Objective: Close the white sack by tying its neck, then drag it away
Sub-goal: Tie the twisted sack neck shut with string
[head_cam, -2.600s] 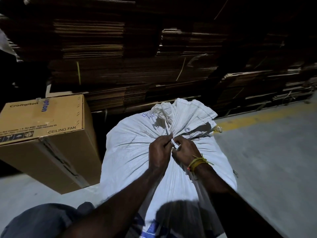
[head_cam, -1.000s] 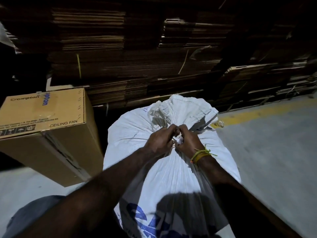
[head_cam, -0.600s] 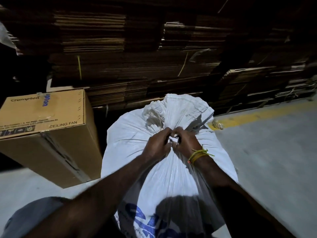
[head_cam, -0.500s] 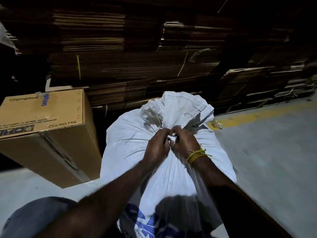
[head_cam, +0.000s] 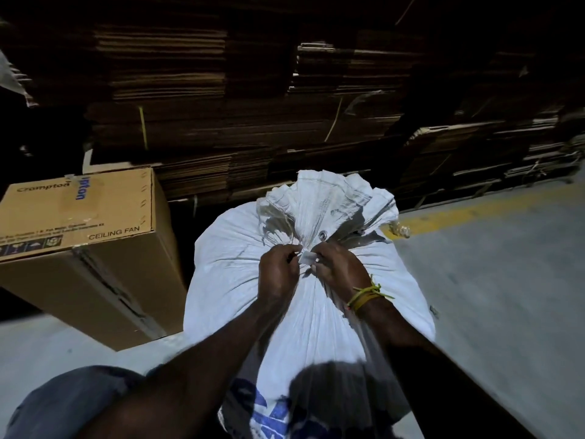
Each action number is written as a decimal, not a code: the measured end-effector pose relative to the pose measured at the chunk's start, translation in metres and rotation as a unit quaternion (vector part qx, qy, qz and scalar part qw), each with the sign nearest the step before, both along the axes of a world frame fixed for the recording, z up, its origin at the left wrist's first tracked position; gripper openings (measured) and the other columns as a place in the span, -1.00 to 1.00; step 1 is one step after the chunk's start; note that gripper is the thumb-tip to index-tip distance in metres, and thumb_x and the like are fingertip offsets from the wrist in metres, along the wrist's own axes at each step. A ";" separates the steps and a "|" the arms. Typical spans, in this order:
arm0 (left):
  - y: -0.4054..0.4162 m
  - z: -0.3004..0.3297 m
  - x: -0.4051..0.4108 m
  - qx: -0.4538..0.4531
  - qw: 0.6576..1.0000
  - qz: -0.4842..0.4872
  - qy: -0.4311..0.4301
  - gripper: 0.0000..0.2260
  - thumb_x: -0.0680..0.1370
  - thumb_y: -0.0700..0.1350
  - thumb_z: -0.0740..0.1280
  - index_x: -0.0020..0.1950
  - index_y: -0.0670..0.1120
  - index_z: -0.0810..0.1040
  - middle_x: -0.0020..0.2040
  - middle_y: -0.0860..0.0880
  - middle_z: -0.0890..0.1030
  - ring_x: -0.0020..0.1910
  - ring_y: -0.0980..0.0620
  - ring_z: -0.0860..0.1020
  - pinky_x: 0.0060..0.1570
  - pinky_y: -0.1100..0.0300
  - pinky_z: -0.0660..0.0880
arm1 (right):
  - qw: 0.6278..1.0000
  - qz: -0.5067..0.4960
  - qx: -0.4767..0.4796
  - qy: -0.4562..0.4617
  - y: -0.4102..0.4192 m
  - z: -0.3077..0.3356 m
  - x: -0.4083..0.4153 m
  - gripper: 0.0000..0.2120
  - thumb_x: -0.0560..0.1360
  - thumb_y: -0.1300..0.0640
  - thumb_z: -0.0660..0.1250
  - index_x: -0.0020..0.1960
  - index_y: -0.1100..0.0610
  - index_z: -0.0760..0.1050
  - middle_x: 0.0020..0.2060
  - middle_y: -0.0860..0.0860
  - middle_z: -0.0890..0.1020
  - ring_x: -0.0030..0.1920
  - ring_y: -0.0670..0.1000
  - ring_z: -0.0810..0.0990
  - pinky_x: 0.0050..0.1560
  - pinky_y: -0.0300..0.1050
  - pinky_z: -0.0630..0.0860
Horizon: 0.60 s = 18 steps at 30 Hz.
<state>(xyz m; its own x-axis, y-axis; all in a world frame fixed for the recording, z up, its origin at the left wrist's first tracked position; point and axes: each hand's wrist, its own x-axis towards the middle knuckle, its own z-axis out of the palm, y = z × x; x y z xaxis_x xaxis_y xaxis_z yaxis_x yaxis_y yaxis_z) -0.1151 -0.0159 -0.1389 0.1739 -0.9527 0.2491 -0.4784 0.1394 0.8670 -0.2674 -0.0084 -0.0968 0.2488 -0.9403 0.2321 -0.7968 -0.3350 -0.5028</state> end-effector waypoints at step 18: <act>-0.050 0.024 0.059 0.112 0.937 -0.317 -0.091 -0.86 0.43 -0.23 0.50 -0.05 -0.08 0.76 -0.20 0.11 0.72 -0.26 0.29 0.62 -0.26 0.35 0.51 | 0.992 -0.049 0.110 -0.032 -0.015 0.003 0.022 -0.77 0.30 -0.14 0.33 -0.09 -0.10 0.57 -0.19 -0.09 0.55 -0.04 0.03 0.57 -0.11 -0.07 0.48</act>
